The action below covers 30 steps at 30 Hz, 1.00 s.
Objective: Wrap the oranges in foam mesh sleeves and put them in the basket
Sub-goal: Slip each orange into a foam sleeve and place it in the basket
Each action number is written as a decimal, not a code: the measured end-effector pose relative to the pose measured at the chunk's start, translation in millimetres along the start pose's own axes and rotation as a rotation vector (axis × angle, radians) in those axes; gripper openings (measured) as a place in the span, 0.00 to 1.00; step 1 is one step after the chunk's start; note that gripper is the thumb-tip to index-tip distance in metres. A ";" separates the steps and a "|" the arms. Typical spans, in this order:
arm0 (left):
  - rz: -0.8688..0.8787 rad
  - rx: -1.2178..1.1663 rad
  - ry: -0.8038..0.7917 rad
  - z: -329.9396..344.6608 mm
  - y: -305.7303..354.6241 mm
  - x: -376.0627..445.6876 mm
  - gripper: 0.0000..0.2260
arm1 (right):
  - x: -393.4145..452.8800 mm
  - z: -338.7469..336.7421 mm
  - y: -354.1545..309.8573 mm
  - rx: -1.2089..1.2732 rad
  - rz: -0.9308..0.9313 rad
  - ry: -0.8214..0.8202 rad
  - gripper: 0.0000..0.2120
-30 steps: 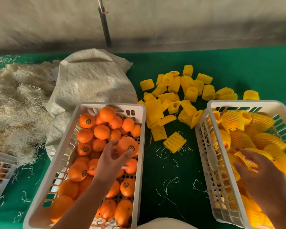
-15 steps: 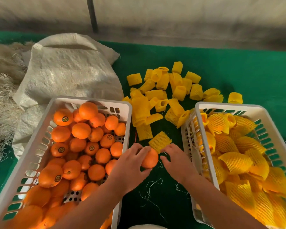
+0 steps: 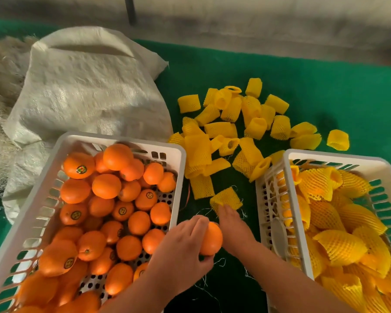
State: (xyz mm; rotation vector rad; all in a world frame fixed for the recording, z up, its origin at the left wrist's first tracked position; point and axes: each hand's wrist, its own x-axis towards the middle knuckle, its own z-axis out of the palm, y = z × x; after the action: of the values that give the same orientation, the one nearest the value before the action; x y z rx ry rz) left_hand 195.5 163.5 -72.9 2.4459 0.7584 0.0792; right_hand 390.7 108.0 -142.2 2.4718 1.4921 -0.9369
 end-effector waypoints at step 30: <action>-0.654 -0.726 -0.422 -1.0 66.2 -37.2 0.33 | -160.2 -19.8 11.8 0.249 -0.239 0.442 0.19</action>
State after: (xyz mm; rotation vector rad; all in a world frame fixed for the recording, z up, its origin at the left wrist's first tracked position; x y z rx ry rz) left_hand 197.4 99.3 -32.3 1.3904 1.0580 -0.3419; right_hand 356.9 -13.0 -40.2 2.8672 1.9462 -0.6659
